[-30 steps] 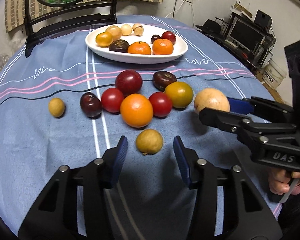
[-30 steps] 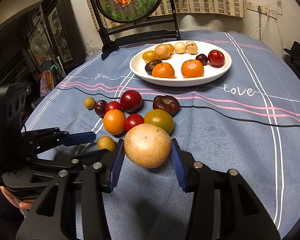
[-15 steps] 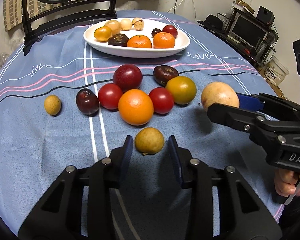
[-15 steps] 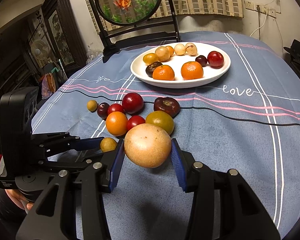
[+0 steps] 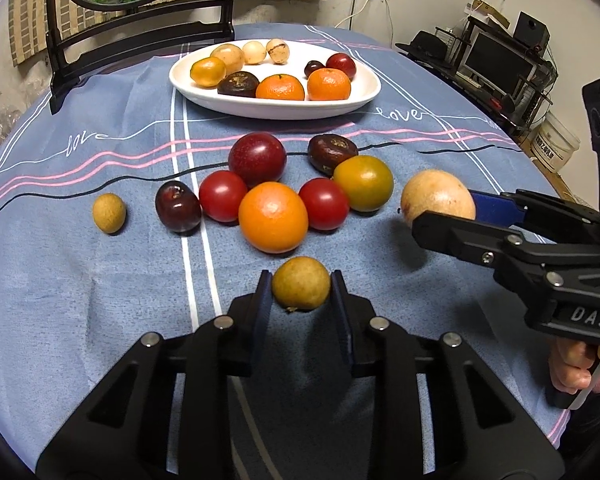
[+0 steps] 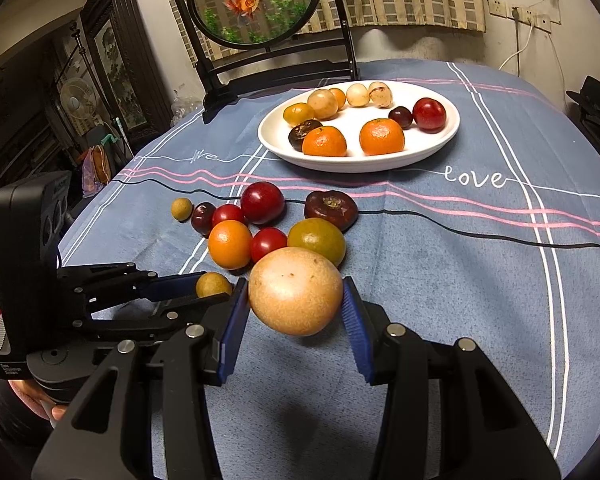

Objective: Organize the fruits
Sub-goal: 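Carry both fruits onto the white plate and open both grippers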

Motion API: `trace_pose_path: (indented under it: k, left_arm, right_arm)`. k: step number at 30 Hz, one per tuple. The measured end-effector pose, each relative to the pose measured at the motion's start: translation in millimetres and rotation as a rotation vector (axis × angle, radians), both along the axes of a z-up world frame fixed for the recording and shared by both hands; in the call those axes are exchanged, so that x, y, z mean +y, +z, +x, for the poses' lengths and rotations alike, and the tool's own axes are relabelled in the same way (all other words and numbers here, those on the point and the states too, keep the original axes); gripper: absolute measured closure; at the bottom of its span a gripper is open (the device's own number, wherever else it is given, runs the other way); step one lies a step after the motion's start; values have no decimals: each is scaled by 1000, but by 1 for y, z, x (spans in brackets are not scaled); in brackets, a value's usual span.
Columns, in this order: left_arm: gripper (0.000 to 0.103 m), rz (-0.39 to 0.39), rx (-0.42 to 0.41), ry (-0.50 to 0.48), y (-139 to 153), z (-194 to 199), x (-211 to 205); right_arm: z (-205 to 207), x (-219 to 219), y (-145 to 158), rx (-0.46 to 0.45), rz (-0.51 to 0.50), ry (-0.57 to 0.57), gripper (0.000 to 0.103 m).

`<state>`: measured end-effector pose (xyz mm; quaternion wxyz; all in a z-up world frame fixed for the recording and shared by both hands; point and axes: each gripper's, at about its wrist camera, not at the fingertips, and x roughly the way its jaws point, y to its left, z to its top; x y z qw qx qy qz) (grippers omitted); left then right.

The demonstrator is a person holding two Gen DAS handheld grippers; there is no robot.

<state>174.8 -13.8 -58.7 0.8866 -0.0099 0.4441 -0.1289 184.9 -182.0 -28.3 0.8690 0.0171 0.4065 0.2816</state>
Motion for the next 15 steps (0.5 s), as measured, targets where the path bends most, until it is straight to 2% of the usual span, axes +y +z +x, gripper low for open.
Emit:
trace_pose_path:
  k: [4,9,11,15]
  left_arm:
    - [73,-16,-14,-9,4,-6,2]
    - [73,-62,-35,-6,16,-11,10]
    - [73,-83,-51,1,27,-6,17]
    - [73,-61,-97,26,52,18,29]
  right_arm:
    - [0,-1,1,-9,12,-1,56]
    - [-2,-8,10,-66,72,-16,56]
    - [3,-10,12,-62,109,-13,56]
    - [32,-16,20,-61,166,-66,56]
